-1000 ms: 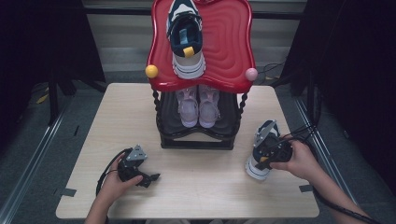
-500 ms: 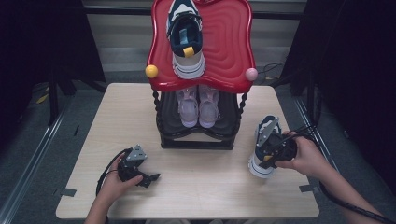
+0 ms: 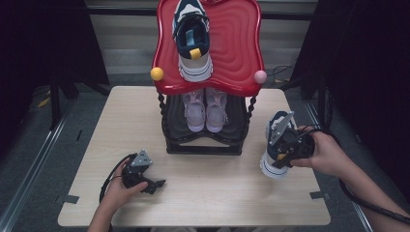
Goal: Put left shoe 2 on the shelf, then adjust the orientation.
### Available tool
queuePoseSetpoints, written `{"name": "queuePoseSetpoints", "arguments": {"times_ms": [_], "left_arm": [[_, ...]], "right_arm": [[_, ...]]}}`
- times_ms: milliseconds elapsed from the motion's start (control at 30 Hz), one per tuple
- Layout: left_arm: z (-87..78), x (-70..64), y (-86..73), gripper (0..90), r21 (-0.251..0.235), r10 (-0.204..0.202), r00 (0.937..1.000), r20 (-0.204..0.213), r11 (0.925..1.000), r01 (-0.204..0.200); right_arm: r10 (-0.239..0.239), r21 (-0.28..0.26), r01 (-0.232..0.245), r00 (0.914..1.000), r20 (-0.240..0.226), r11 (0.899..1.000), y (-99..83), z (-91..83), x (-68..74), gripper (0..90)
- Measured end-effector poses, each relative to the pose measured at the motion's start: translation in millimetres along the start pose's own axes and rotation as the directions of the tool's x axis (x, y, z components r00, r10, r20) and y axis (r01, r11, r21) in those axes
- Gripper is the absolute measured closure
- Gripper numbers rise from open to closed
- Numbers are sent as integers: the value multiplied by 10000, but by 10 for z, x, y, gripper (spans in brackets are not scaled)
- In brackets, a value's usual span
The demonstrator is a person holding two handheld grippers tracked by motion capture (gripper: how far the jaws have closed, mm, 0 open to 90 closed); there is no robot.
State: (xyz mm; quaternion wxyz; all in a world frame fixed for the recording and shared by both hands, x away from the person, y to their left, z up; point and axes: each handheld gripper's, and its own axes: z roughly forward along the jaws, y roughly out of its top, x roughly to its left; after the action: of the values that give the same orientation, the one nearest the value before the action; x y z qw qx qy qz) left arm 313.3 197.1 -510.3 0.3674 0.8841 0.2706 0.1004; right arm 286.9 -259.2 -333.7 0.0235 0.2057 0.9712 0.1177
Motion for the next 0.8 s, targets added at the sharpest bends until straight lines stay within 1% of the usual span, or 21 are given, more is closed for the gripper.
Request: {"name": "queuePoseSetpoints", "arguments": {"times_ms": [133,300,467,500,533,600,800], "left_arm": [[0,0,0,0,0,1,10000,-1,10000,-1],[0,0,0,0,-2,-3,10000,-1,10000,3],[-3,2,2,0,38,7,10000,28,10000,-7],[-3,2,1,0,36,7,10000,27,10000,-7],[-3,2,1,0,37,10,10000,26,10000,-10],[-3,2,1,0,35,8,10000,27,10000,-8],[-3,1,1,0,36,9,10000,27,10000,-9]], "right_arm": [[-116,19,116,9999,51,9999,30,-107,8,729],[-225,-126,226,9997,89,9997,82,-262,22,728],[-338,-79,340,9991,238,9994,149,-404,36,728],[-281,-47,282,9993,248,9996,162,-433,46,728],[-413,-41,415,9988,262,9991,178,-462,45,729],[-380,-78,382,9989,289,9992,202,-505,51,728],[-525,9,525,9982,301,9986,270,-665,54,727]]}}
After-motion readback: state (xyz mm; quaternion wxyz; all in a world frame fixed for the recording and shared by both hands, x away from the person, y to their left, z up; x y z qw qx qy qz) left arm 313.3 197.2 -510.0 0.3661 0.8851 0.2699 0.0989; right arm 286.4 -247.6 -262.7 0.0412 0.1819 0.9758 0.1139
